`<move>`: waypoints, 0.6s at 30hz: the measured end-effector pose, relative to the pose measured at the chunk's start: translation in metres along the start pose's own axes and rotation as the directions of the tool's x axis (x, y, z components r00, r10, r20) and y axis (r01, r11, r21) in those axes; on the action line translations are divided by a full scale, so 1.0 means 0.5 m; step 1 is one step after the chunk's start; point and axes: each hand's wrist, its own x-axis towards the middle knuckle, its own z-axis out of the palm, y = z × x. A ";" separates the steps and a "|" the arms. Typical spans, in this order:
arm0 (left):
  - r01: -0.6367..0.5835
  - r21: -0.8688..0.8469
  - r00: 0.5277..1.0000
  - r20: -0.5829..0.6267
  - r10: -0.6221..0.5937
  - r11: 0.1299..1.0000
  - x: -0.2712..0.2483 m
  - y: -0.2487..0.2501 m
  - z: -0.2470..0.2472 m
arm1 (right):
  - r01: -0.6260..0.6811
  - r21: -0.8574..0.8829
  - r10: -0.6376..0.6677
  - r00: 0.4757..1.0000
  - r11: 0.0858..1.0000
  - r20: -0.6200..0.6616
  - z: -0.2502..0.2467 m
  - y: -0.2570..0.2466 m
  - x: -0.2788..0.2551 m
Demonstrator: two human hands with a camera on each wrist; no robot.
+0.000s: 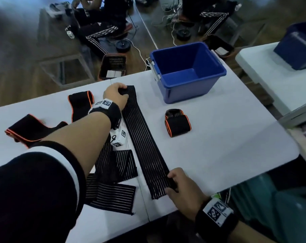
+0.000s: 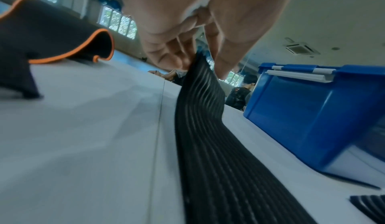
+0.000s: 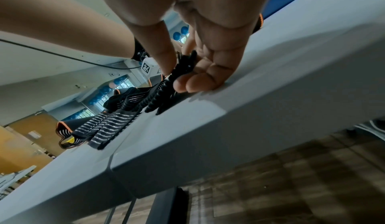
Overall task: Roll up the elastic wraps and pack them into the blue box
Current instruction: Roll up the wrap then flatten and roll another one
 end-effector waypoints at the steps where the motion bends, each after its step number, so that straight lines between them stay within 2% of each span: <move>1: -0.019 0.047 1.000 0.006 0.019 0.999 0.001 -0.001 -0.005 | 0.001 -0.008 -0.001 1.000 1.000 0.009 0.001 -0.001 0.001; 4: -0.071 0.170 0.997 -0.002 0.072 0.983 -0.024 -0.003 -0.025 | 0.011 -0.004 -0.011 0.999 1.000 0.051 -0.003 -0.005 0.000; 6: -0.143 0.172 0.990 0.030 0.140 0.975 -0.074 -0.001 -0.042 | 0.026 -0.014 -0.025 0.997 1.000 0.076 -0.010 -0.006 0.001; 8: -0.248 0.156 0.964 0.134 0.229 0.956 -0.150 -0.006 -0.058 | 0.046 0.007 -0.046 0.996 0.999 0.080 -0.024 -0.006 0.004; 11: -0.371 0.155 0.902 0.295 0.315 0.916 -0.296 -0.045 -0.064 | 0.055 0.010 -0.056 0.997 0.998 0.062 -0.046 0.001 0.018; 16: -0.456 0.188 0.812 0.487 0.321 0.870 -0.509 -0.121 -0.027 | 0.067 0.011 -0.068 0.996 0.998 0.065 -0.057 0.014 0.028; 18: -0.454 0.223 0.811 0.505 0.296 0.863 -0.542 -0.142 -0.021 | 0.096 0.003 -0.096 0.992 0.995 0.076 -0.050 0.021 0.024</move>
